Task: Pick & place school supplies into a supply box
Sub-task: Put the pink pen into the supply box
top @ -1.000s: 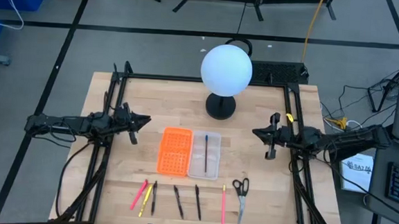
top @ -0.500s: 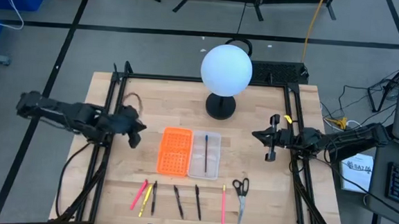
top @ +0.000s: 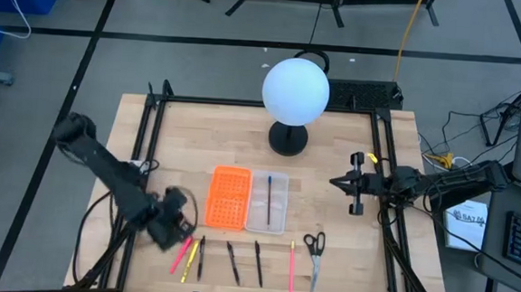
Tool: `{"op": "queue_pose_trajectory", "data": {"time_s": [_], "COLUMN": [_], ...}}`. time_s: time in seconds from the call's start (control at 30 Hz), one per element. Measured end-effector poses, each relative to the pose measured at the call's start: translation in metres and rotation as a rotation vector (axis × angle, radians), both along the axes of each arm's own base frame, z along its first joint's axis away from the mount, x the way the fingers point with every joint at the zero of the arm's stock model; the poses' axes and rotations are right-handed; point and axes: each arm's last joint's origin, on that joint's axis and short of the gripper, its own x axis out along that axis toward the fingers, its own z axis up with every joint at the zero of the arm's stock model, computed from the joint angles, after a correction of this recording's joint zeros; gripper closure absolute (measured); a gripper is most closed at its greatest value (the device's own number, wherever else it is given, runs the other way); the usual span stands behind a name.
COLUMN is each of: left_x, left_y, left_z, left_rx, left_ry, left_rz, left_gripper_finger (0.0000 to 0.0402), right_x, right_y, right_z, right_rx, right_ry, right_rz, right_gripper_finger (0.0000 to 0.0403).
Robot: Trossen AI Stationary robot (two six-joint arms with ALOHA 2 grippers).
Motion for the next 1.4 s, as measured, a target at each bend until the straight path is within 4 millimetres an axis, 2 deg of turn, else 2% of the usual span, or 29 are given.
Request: {"op": "queue_pose_trajectory", "data": {"time_s": [0.2, 0.33, 0.53, 0.7, 0.9, 1.27, 1.4], "left_x": [-0.01, -0.01, -0.006, -0.004, -0.002, 0.008, 0.009], "left_y": [-0.056, -0.075, -0.073, -0.071, -0.071, -0.075, -0.072], "left_z": [-0.033, -0.047, -0.049, -0.05, -0.052, -0.08, -0.084], "left_rx": [-0.081, -0.171, -0.222, -0.28, -0.291, -0.294, -0.269], "left_ry": [-0.096, -0.069, -0.01, 0.082, 0.104, 0.25, 0.286], "left_rz": [0.027, 0.013, 0.066, 0.096, 0.102, 0.079, 0.102], "left_gripper_finger": [0.0365, 0.0326, 0.0248, 0.0213, 0.0206, 0.0206, 0.0206], "right_x": [-0.001, -0.001, -0.001, -0.001, -0.001, -0.001, -0.001], "right_y": [0.001, 0.001, 0.001, 0.001, 0.001, 0.001, 0.001], "right_z": [0.002, 0.002, 0.003, 0.005, 0.005, 0.005, 0.006], "right_rx": [0.008, 0.018, 0.005, -0.007, -0.01, -0.027, -0.037], "right_ry": [-0.024, -0.023, -0.033, -0.054, -0.057, -0.056, -0.063], "right_rz": [0.039, 0.041, 0.035, 0.032, 0.031, 0.026, 0.02], "right_gripper_finger": [0.0403, 0.0403, 0.0403, 0.0403, 0.0403, 0.0403, 0.0403]}}
